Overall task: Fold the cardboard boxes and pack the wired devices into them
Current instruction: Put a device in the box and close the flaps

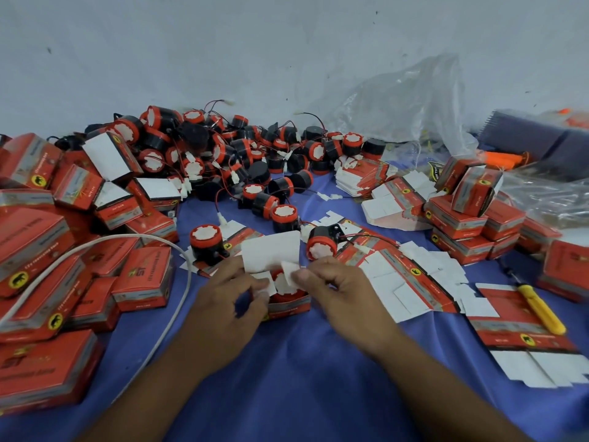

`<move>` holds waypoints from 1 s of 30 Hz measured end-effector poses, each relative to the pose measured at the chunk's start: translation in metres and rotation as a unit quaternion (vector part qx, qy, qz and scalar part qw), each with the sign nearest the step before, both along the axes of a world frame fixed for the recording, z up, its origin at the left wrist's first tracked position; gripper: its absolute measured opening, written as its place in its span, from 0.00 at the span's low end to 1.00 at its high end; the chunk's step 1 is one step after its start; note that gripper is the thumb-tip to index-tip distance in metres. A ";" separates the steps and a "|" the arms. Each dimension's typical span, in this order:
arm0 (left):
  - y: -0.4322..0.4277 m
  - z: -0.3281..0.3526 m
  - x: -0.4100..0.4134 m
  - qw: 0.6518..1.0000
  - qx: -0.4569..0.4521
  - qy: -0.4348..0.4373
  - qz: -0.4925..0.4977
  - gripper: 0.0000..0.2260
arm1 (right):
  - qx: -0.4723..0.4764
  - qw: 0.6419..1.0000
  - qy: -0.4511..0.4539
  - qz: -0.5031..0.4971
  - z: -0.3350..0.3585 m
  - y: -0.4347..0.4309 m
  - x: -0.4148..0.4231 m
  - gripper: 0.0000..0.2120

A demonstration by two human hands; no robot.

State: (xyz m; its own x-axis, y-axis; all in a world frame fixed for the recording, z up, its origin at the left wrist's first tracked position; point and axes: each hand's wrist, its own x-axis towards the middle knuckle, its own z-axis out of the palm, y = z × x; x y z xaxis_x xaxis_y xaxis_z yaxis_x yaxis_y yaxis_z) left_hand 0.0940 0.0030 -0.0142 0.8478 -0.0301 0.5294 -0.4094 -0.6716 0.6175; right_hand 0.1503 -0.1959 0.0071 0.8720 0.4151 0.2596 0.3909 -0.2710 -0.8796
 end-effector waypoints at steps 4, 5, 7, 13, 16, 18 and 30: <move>0.005 -0.003 0.002 1.000 -0.002 0.005 -0.015 0.11 | -0.057 0.998 -0.001 -0.027 -0.004 0.009 0.002 0.07; 0.005 -0.004 0.001 1.000 -0.006 0.012 -0.011 0.10 | -0.031 0.999 0.020 -0.022 -0.004 0.009 0.003 0.14; 0.004 -0.004 0.000 0.998 -0.053 0.039 0.001 0.10 | 0.021 0.999 0.040 0.023 -0.004 0.007 0.008 0.24; 0.010 -0.001 0.000 0.998 -0.052 0.009 -0.016 0.15 | -0.043 0.991 -0.075 0.102 -0.010 -0.002 0.012 0.18; 0.012 0.001 -0.001 0.999 -0.036 0.006 -0.021 0.15 | -0.063 0.988 -0.086 0.108 -0.014 -0.002 0.012 0.19; 0.013 0.001 -0.002 0.998 -0.048 0.031 -0.021 0.18 | -0.025 0.992 -0.051 0.109 -0.015 -0.001 0.012 0.17; 0.011 0.007 -0.006 0.997 -0.064 0.047 -0.018 0.16 | -0.049 0.983 -0.157 0.079 -0.023 0.002 0.016 0.14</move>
State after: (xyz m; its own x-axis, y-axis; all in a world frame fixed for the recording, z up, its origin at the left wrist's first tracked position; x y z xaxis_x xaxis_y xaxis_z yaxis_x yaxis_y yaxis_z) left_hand 0.0885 0.0135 -0.0067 0.8939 0.0024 0.4484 -0.3670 -0.5705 0.7348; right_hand 0.1664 -0.1936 -0.0155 0.6783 0.5751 0.4573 0.6829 -0.2636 -0.6813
